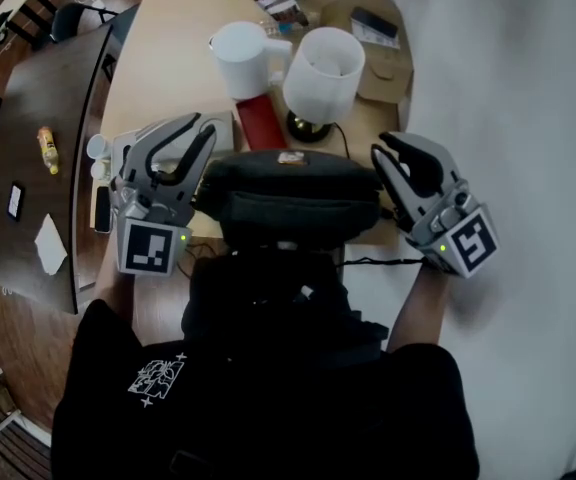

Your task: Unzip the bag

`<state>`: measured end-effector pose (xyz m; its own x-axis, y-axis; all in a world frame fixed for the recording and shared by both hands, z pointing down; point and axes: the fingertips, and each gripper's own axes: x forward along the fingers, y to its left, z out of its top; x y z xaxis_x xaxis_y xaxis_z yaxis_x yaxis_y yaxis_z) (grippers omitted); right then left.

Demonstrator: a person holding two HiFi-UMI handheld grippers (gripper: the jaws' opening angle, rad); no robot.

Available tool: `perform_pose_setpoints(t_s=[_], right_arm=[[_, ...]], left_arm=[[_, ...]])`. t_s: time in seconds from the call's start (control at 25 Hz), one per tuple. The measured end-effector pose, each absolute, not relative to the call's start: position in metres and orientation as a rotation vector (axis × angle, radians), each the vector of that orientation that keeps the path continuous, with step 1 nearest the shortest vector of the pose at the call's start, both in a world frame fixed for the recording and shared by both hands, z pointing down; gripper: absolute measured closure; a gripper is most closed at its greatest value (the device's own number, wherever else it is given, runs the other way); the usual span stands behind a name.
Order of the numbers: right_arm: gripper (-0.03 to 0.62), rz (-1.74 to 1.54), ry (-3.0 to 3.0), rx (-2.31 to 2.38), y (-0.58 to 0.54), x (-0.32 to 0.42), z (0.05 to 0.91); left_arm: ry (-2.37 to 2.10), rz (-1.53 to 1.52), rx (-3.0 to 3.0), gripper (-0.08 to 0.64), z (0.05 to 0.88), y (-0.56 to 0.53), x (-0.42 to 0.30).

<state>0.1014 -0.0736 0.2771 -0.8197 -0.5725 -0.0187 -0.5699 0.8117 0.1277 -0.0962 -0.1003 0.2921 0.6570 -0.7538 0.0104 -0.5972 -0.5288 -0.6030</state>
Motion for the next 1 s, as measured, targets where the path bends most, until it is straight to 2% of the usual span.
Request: perform_pose_setpoints(t_s=[0.44, 0.8, 0.84, 0.88, 1.0], right_arm=[[0.514, -0.281, -2.973, 0.895, -0.078, 0.062, 0.271], [0.532, -0.291, -2.967, 0.952, -0.084, 0.061, 0.266], [0.571, -0.302, -2.958, 0.978, -0.085, 0.062, 0.266], [0.583, -0.314, -2.943, 1.016, -0.087, 0.065, 0.265], [0.583, -0.334, -2.907, 1.15, -0.095, 0.075, 0.263]], left_arm=[[0.959, -0.31, -2.354, 0.487, 0.284, -0.101, -0.054], [0.965, -0.301, -2.363, 0.503, 0.28, -0.104, -0.056], [0.978, -0.3, -2.361, 0.511, 0.28, -0.105, -0.058], [0.993, -0.295, -2.357, 0.558, 0.279, -0.107, -0.059], [1.033, -0.272, -2.348, 0.569, 0.275, -0.11, -0.061]])
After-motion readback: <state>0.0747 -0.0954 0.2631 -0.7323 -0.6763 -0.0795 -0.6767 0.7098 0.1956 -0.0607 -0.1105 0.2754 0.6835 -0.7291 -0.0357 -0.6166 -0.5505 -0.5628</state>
